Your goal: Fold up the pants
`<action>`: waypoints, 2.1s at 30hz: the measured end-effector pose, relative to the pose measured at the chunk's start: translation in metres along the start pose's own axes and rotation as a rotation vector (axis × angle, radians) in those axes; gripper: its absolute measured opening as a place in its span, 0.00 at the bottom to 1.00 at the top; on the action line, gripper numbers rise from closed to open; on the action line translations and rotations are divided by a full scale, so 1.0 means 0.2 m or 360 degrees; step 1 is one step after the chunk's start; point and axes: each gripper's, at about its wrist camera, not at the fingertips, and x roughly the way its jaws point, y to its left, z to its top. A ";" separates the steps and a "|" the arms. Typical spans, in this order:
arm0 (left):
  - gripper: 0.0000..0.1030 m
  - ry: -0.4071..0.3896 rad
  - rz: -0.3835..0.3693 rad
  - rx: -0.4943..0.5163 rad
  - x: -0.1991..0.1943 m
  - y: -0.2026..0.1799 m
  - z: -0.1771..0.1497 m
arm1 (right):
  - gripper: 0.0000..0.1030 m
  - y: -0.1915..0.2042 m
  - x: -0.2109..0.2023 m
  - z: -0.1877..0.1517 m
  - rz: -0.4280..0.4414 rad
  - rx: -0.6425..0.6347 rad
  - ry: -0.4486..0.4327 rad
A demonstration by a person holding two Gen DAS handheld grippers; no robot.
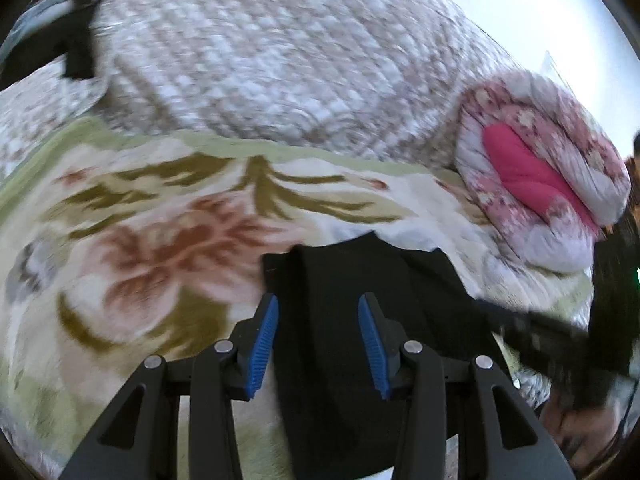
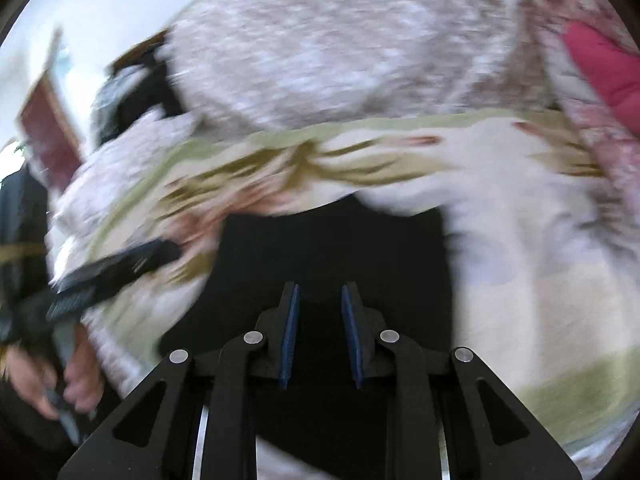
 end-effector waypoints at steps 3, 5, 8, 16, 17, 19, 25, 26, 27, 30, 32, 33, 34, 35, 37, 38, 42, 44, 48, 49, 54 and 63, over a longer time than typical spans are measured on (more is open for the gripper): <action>0.43 0.0027 -0.0059 0.0078 0.08 -0.08 0.05 | 0.22 -0.08 0.07 0.09 0.0002 0.0002 0.0040; 0.43 0.0046 -0.0084 0.0126 0.15 -0.11 0.08 | 0.22 -0.13 0.14 0.13 0.0010 0.0029 0.0081; 0.43 0.0139 -0.0020 0.0145 0.30 -0.09 0.06 | 0.22 -0.23 0.27 0.13 0.0010 0.0136 0.0148; 0.47 0.0106 -0.0045 0.0093 0.34 0.00 -0.02 | 0.07 -0.34 0.29 0.08 0.0011 0.0265 0.0122; 0.47 0.0098 -0.0061 0.0077 0.33 0.01 -0.03 | 0.07 -0.34 0.28 0.08 0.0014 0.0276 0.0111; 0.49 0.0093 -0.0088 0.0043 0.31 0.03 -0.02 | 0.13 -0.35 0.23 0.07 0.0015 0.0303 0.0074; 0.50 0.0074 0.0046 0.0016 0.23 0.10 -0.01 | 0.23 -0.34 0.09 0.01 -0.0007 0.0308 0.0021; 0.49 0.0081 0.0042 -0.0018 0.21 0.13 -0.01 | 0.23 -0.34 0.06 0.00 0.0004 0.0311 0.0016; 0.49 0.0081 0.0042 -0.0037 0.18 0.14 -0.02 | 0.26 -0.34 0.03 -0.02 0.0019 0.0310 0.0007; 0.49 0.0065 0.0047 -0.0045 0.10 0.15 -0.06 | 0.47 -0.30 -0.03 -0.06 0.0058 0.0289 -0.0008; 0.49 0.0058 0.0039 -0.0041 0.05 0.15 -0.10 | 0.49 -0.26 -0.06 -0.09 0.0067 0.0265 -0.0013; 0.49 0.0056 0.0037 -0.0034 0.03 0.14 -0.12 | 0.49 -0.24 -0.07 -0.10 0.0064 0.0250 -0.0012; 0.49 0.0058 0.0033 -0.0027 0.01 0.13 -0.14 | 0.49 -0.22 -0.08 -0.12 0.0066 0.0230 -0.0013; 0.49 0.0063 0.0029 -0.0019 -0.01 0.12 -0.16 | 0.49 -0.19 -0.09 -0.14 0.0075 0.0202 -0.0011; 0.49 0.0072 0.0025 -0.0006 -0.03 0.10 -0.19 | 0.49 -0.14 -0.10 -0.16 0.0077 0.0158 -0.0009; 0.49 0.0081 0.0027 0.0000 -0.04 0.09 -0.20 | 0.49 -0.11 -0.10 -0.18 0.0075 0.0132 -0.0010; 0.49 0.0105 0.0010 0.0034 -0.05 0.04 -0.23 | 0.49 -0.04 -0.11 -0.22 0.0063 0.0035 -0.0010; 0.50 0.0109 0.0002 0.0056 -0.05 0.03 -0.24 | 0.49 -0.01 -0.09 -0.23 0.0060 0.0002 0.0017; 0.50 0.0126 -0.0003 0.0068 -0.03 0.02 -0.24 | 0.49 -0.01 -0.06 -0.22 0.0040 -0.0007 0.0026; 0.51 0.0131 -0.0003 0.0065 -0.03 0.03 -0.25 | 0.49 -0.02 -0.06 -0.22 0.0042 0.0002 0.0022; 0.55 0.0156 0.0007 0.0042 0.00 0.04 -0.26 | 0.49 -0.05 -0.05 -0.22 0.0028 0.0036 0.0028; 0.56 0.0137 0.0002 0.0040 0.00 0.04 -0.21 | 0.49 -0.10 -0.07 -0.18 -0.0034 0.0073 0.0014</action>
